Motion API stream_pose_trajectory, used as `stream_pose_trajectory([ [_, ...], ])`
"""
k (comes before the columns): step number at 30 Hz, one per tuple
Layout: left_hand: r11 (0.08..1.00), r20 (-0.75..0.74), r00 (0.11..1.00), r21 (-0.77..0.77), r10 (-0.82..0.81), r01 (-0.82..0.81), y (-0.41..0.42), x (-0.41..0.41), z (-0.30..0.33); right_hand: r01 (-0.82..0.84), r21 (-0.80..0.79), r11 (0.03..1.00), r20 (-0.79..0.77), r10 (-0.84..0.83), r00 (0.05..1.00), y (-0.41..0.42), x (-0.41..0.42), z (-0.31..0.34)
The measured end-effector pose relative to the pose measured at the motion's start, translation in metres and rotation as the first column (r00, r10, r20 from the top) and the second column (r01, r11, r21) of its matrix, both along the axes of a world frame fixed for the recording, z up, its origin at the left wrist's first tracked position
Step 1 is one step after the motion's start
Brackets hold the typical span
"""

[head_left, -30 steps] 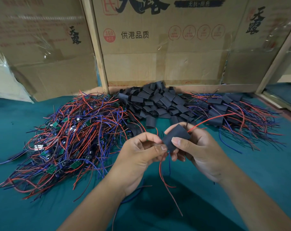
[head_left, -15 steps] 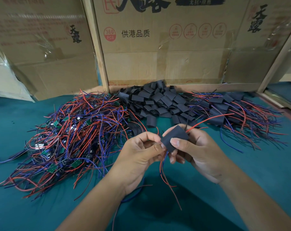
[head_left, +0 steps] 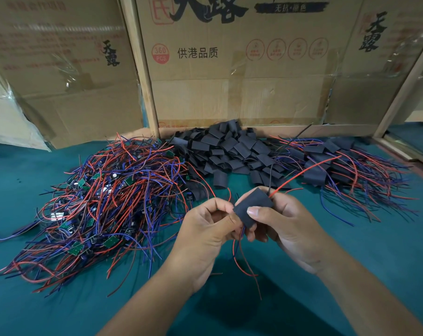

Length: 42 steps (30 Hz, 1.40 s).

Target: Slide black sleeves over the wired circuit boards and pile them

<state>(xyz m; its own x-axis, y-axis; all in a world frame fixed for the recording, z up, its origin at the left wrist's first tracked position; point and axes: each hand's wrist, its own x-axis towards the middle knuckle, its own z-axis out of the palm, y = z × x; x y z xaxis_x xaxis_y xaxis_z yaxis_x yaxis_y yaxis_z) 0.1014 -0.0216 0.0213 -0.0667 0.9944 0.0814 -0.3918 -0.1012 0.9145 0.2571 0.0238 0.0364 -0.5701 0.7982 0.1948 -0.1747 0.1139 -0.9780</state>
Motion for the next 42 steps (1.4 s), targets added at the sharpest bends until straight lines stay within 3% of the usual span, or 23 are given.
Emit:
stream_pose_trajectory([
  [9,0.999,-0.070,0.997,0.015,0.043,-0.042,0.004,0.000,-0.008,0.086,-0.015,0.996,0.011,-0.086,0.996,-0.003,-0.006,-0.002],
  [12,0.997,-0.123,0.989,0.038,0.077,-0.073,0.008,-0.007,-0.008,0.222,-0.010,0.975,0.020,-0.222,0.975,0.006,0.001,-0.002],
  [16,0.977,-0.238,0.948,0.012,0.210,-0.213,0.017,-0.016,-0.013,0.473,-0.056,0.880,0.041,-0.471,0.881,0.046,0.021,0.005],
  [20,0.973,-0.332,0.920,-0.025,0.208,-0.229,0.019,-0.019,-0.017,0.587,-0.095,0.804,0.085,-0.580,0.810,0.119,0.047,0.025],
  [24,0.973,-0.412,0.889,-0.023,0.199,-0.228,0.018,-0.019,-0.016,0.733,-0.255,0.631,0.160,-0.720,0.675,0.179,0.080,0.036],
  [27,0.975,-0.459,0.868,-0.016,0.191,-0.223,0.017,-0.021,-0.015,0.851,-0.097,0.515,0.348,-0.784,0.514,0.180,0.086,0.017],
  [29,0.974,-0.476,0.858,-0.017,0.191,-0.226,0.018,-0.022,-0.016,0.870,0.056,0.489,0.361,-0.823,0.439,0.161,0.073,0.004],
  [35,0.981,-0.606,0.777,0.026,0.169,-0.193,0.017,-0.019,-0.018,0.648,0.102,0.755,0.347,-0.638,0.688,0.068,0.001,-0.021],
  [39,0.949,-0.762,0.571,0.197,0.306,-0.246,0.015,-0.032,-0.009,0.471,0.229,0.852,0.326,-0.523,0.788,0.025,-0.038,-0.035],
  [42,0.933,-0.863,0.377,0.253,0.337,-0.254,0.014,-0.056,0.009,0.380,0.380,0.843,0.315,-0.505,0.804,0.012,-0.036,-0.051],
])
